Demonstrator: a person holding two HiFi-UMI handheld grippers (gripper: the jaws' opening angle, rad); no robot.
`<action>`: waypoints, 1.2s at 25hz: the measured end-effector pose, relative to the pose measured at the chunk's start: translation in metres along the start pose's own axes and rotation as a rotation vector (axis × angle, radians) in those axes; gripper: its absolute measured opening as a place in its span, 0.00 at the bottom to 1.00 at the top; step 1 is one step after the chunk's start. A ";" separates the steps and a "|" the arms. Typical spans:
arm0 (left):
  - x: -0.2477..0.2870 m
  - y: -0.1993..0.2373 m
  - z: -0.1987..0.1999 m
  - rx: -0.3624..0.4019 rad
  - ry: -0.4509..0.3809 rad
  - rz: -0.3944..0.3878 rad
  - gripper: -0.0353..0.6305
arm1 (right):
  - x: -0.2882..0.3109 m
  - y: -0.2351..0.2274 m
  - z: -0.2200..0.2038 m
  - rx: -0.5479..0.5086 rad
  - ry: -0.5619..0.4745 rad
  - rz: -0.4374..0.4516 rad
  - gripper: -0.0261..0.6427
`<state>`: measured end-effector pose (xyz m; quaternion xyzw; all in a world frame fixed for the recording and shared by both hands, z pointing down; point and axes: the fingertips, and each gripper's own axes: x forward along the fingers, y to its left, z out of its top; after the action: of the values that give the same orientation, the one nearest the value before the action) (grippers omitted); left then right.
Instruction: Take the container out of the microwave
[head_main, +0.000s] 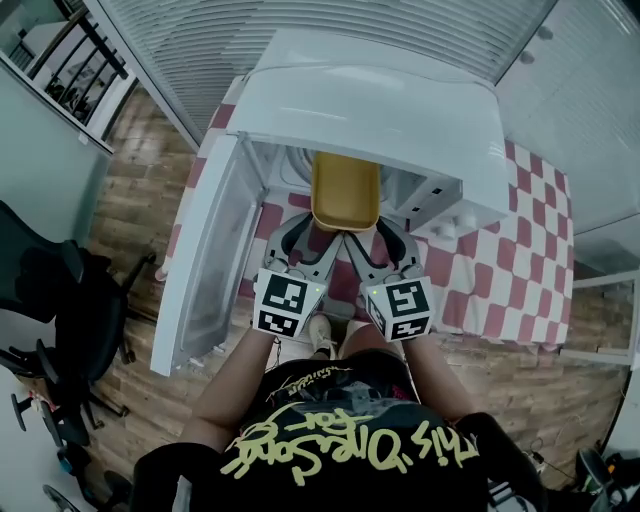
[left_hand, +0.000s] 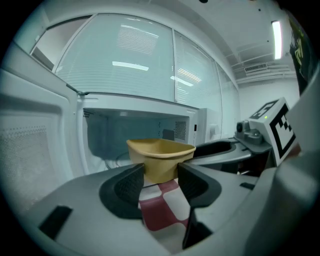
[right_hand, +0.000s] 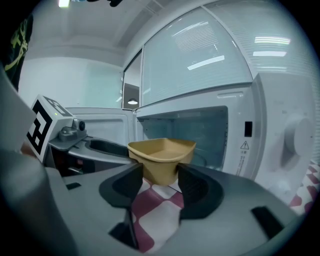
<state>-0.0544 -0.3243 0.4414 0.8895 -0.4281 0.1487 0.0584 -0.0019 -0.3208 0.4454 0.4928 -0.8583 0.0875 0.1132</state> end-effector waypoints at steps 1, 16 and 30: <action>-0.002 -0.002 0.000 0.004 0.001 -0.003 0.38 | -0.003 0.001 0.000 0.003 -0.001 0.000 0.37; -0.019 -0.024 0.004 0.023 0.009 0.010 0.38 | -0.028 0.007 -0.002 0.033 -0.010 0.033 0.38; -0.054 -0.077 0.008 0.015 -0.029 0.081 0.38 | -0.088 0.016 -0.004 -0.009 -0.023 0.092 0.38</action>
<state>-0.0246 -0.2374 0.4184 0.8738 -0.4636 0.1412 0.0394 0.0274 -0.2388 0.4244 0.4532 -0.8818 0.0829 0.1014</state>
